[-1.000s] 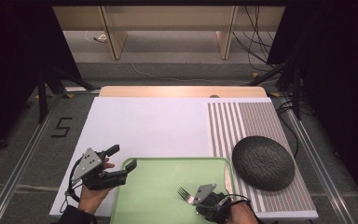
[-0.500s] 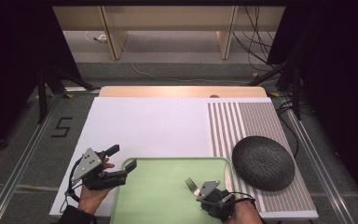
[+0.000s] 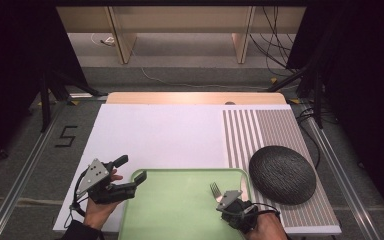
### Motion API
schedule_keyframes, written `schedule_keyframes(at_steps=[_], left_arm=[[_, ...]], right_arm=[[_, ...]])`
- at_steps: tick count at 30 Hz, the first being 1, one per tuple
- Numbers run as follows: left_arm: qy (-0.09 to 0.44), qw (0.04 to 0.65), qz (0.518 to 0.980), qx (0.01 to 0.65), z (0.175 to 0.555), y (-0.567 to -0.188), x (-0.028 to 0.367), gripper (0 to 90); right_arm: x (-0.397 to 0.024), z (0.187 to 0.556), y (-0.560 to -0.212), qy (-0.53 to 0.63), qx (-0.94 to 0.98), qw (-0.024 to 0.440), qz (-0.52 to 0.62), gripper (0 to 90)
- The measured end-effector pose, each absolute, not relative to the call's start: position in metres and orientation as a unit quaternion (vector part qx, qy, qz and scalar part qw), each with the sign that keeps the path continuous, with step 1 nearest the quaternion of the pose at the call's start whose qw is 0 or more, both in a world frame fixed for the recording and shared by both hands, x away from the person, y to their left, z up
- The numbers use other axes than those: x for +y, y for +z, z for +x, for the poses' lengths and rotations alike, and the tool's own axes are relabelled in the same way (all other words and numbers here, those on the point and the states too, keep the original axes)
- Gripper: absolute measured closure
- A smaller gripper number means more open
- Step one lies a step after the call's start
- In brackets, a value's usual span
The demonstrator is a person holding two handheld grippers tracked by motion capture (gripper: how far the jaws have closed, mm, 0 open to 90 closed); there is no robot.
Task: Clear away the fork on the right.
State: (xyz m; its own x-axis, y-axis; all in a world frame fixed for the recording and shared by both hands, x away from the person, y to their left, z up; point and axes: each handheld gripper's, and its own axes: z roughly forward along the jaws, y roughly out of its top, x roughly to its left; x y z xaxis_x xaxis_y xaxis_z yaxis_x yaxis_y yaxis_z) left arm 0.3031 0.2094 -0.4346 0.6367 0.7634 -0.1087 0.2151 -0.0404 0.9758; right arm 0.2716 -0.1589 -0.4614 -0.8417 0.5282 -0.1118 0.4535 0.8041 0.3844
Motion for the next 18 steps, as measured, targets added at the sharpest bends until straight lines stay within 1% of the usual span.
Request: schedule_keyframes(at_steps=[18], left_arm=[[0.231,0.594,0.683,0.357,0.303,-0.434,0.209,15.8]], right_arm=[[-0.177,0.275,-0.459,0.168,0.937,0.121,0.281,90.0]])
